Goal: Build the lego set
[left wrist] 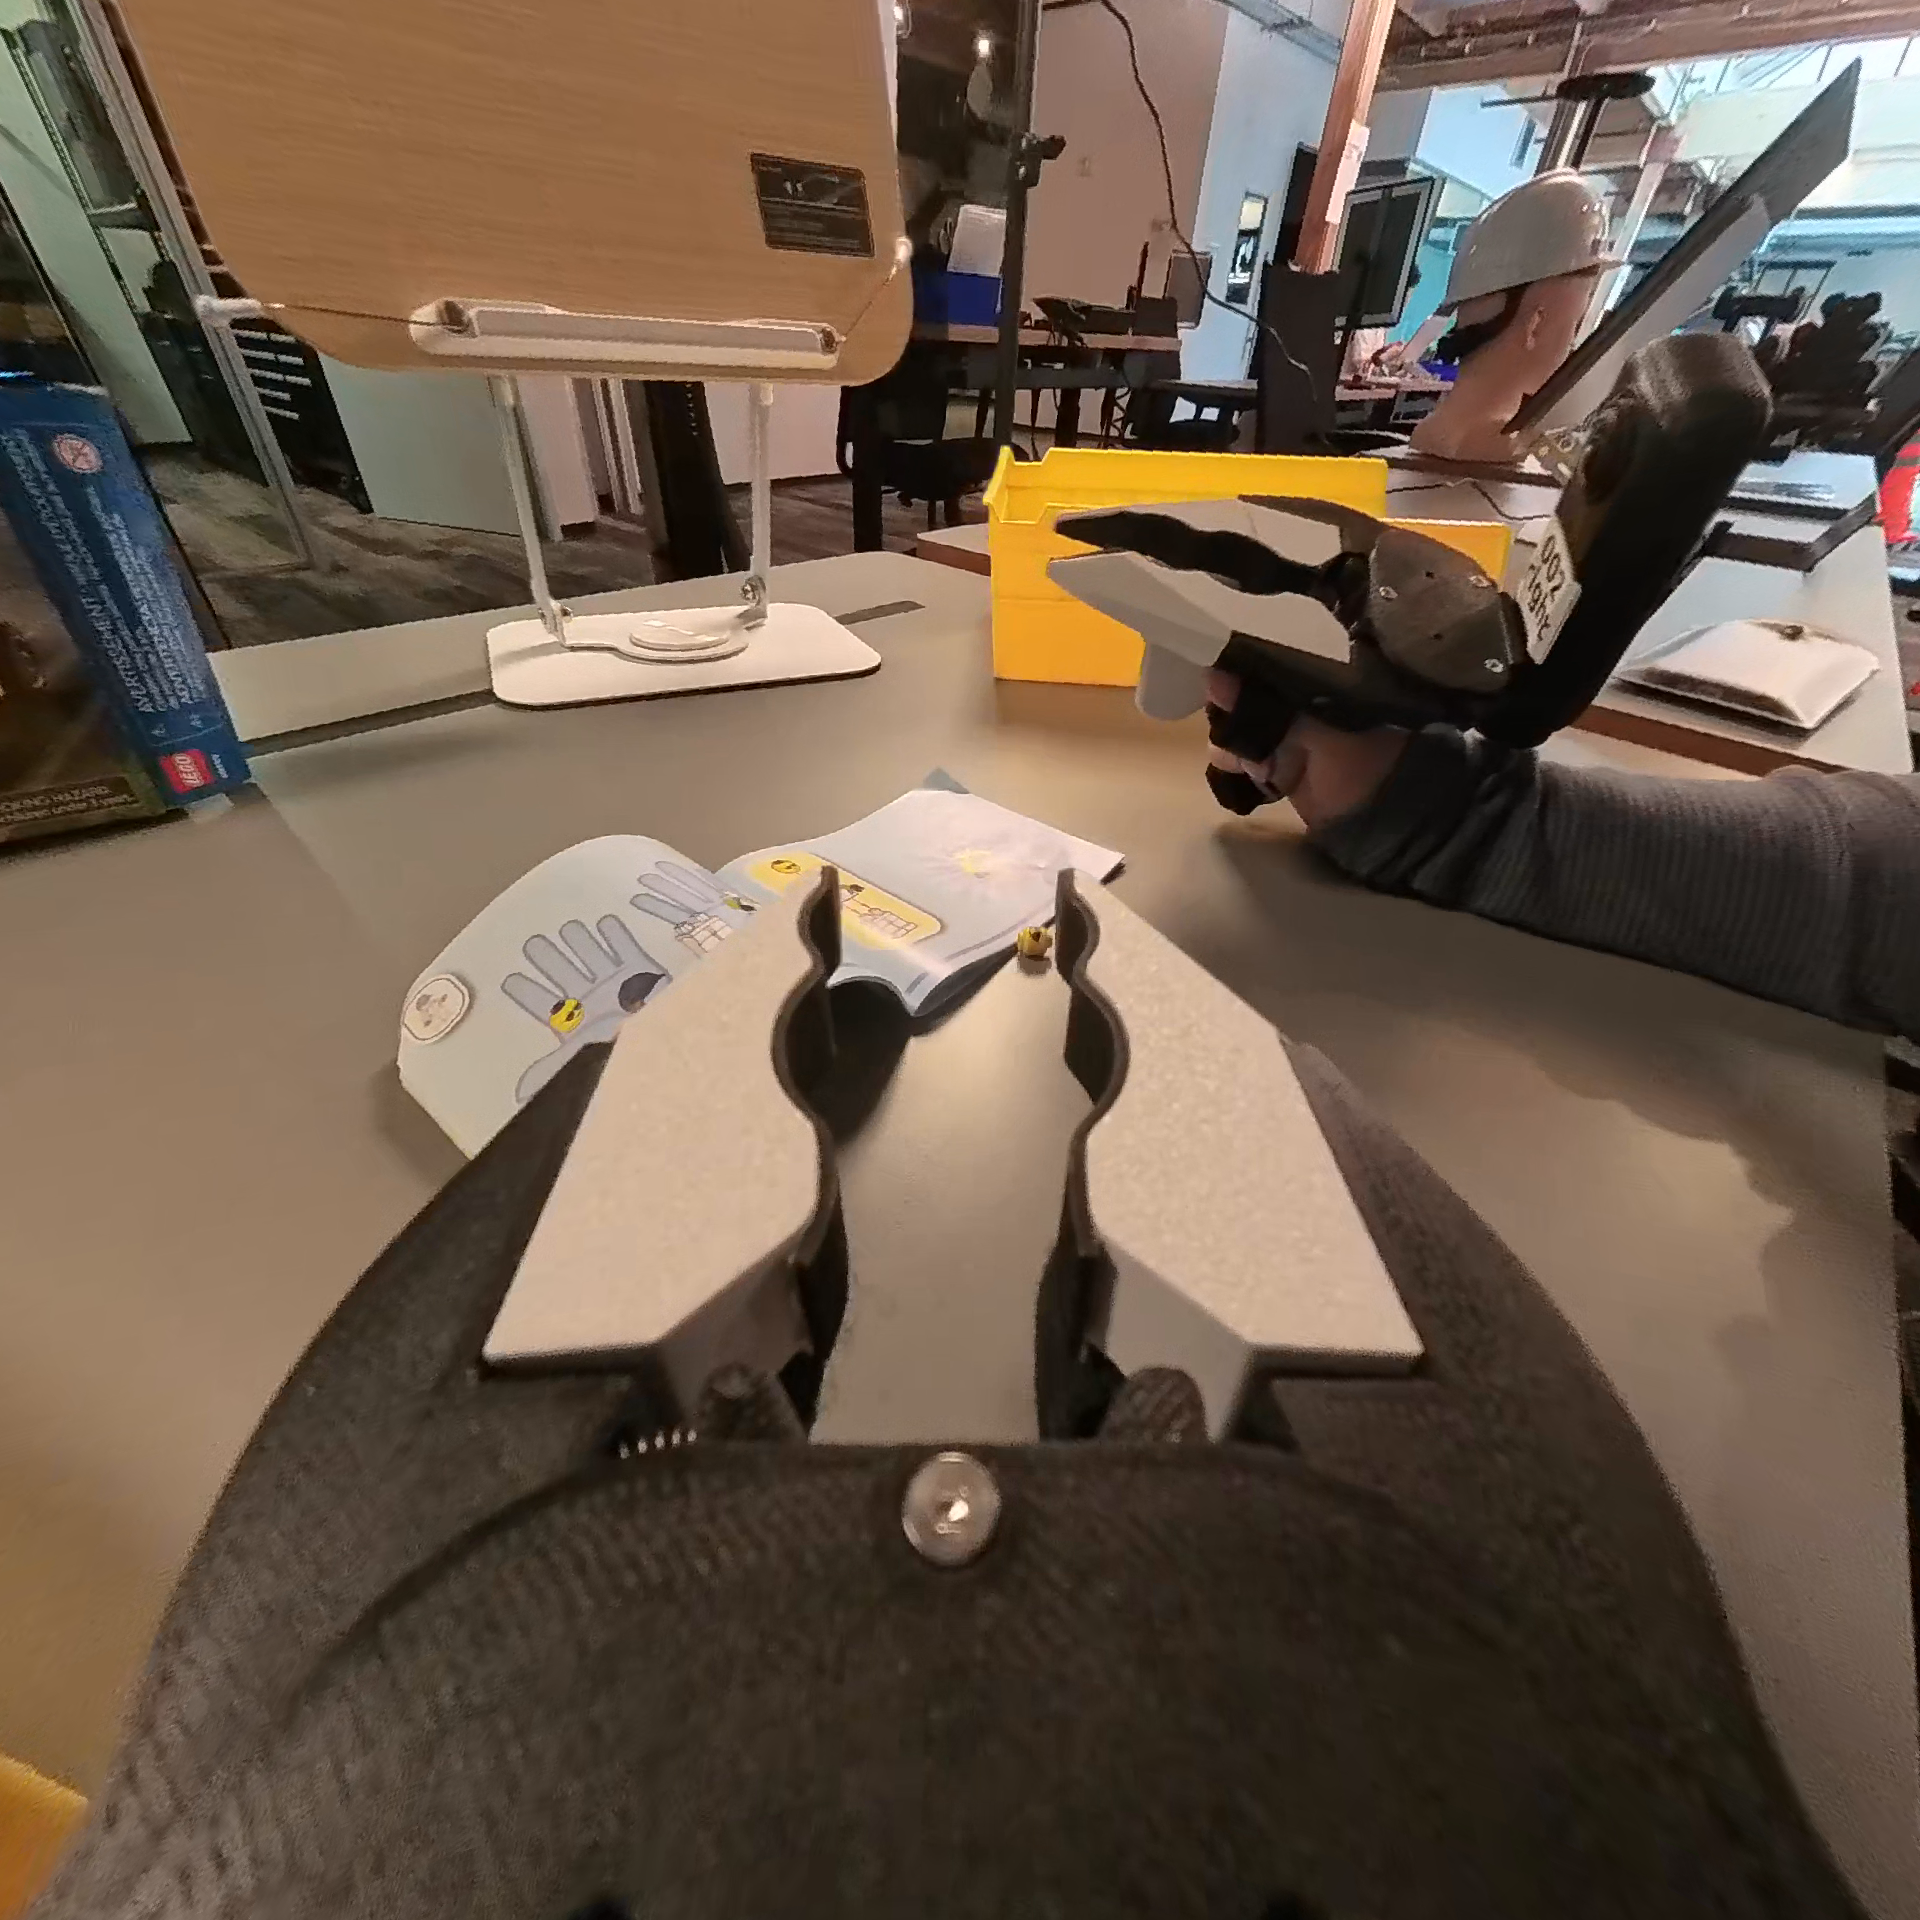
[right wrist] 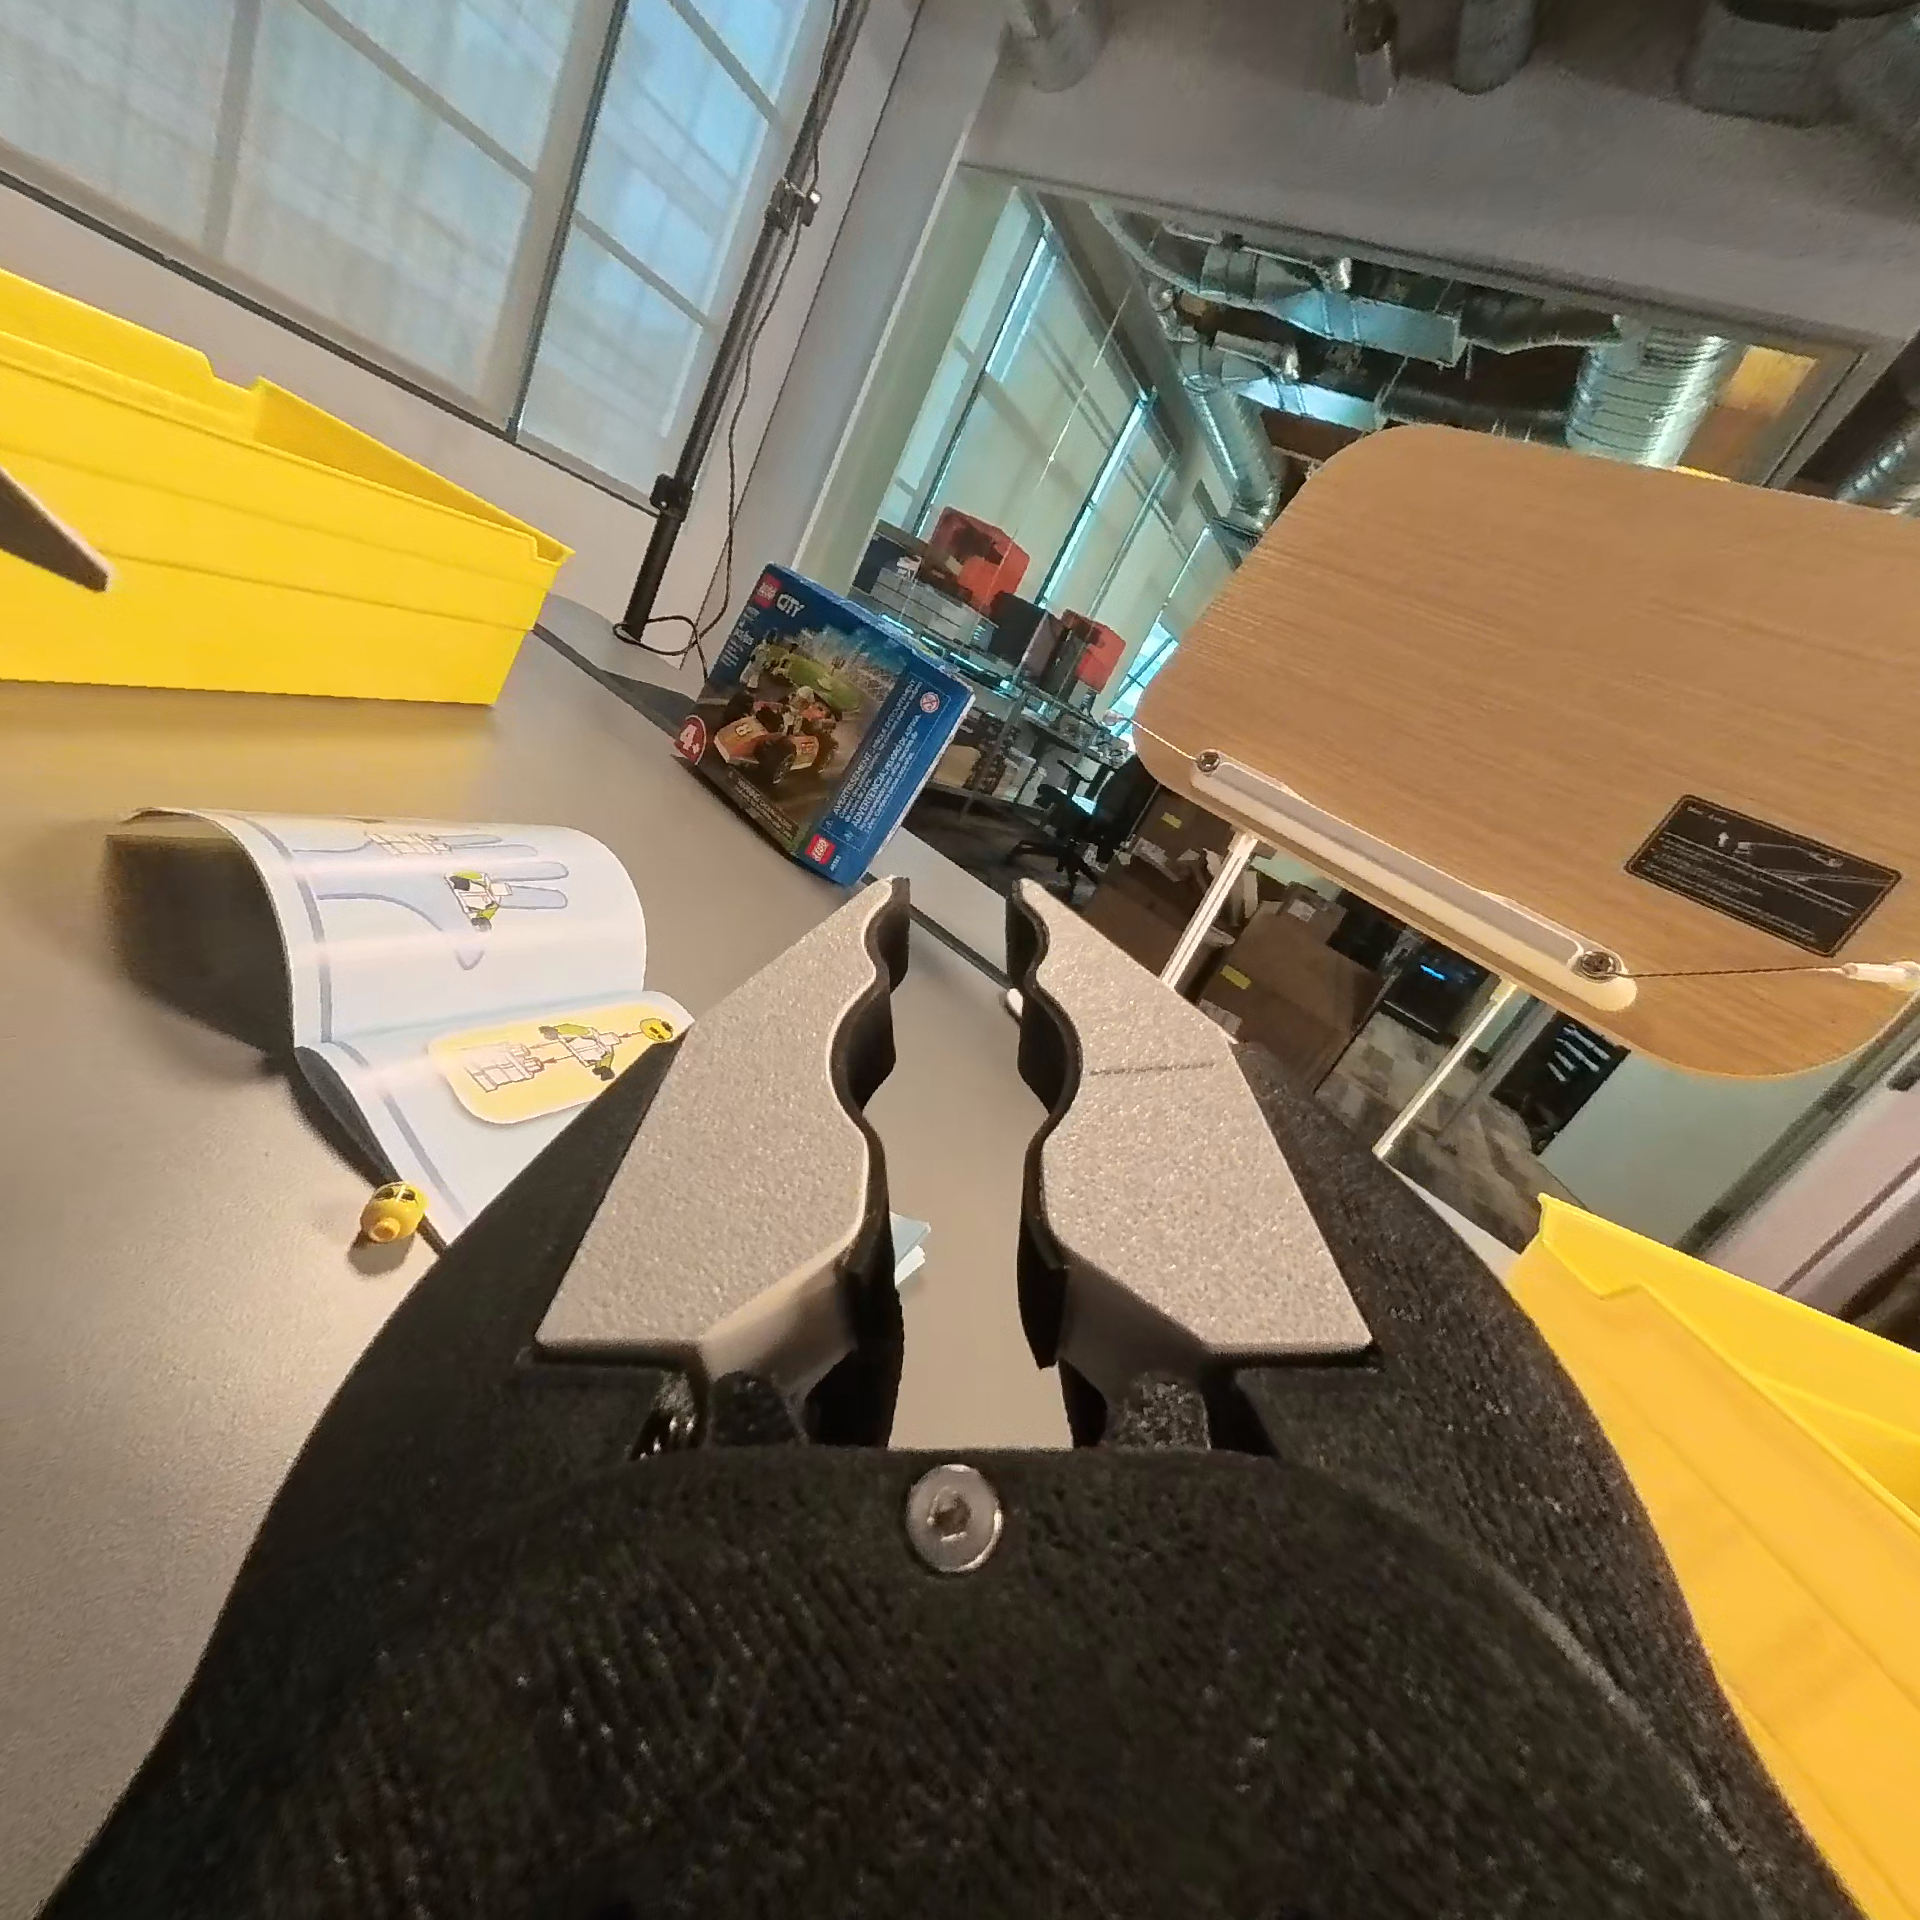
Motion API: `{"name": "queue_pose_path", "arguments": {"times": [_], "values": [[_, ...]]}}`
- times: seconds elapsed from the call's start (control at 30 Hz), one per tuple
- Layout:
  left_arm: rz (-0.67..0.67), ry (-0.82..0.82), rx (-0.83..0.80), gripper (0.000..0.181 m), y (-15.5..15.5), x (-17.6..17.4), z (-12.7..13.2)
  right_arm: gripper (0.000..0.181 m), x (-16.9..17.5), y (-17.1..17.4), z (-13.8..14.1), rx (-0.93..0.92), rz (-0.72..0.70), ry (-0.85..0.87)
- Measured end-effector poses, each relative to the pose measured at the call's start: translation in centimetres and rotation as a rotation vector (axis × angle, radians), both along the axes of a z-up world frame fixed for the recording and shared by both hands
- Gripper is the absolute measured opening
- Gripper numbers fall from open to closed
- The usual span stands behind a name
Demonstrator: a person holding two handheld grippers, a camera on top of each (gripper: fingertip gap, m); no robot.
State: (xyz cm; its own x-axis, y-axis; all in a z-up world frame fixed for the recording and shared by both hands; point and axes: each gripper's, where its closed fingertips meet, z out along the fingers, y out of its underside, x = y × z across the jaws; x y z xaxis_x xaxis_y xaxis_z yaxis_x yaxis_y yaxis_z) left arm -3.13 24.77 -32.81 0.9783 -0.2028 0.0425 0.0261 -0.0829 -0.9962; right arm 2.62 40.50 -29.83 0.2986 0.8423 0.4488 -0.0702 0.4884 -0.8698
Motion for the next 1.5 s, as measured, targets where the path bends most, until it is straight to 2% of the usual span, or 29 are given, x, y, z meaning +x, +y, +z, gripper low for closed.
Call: {"name": "queue_pose_path", "arguments": {"times": [0.23, 1.23, 1.37, 1.5], "values": [[0.000, -0.051, 0.015, 0.039, -0.1, -0.4, 0.3, 0.016, -0.2, -0.1, -0.2, 0.004, 0.004, -0.015], [0.001, -0.018, 0.035, 0.040, -0.3, -0.4, 0.5, 0.015, -0.2, 0.0, -0.5, 0.008, -0.004, -0.028], [0.013, -0.031, 0.102, 0.041, -2.2, -0.1, 1.9, 0.015, -0.1, 0.1, -0.4, 0.005, -0.007, -0.025], [0.134, 0.040, 0.163, 0.041, -5.9, -1.8, 3.5, 0.014, 0.0, 0.3, -0.4, 0.005, -0.017, -0.024]]}}
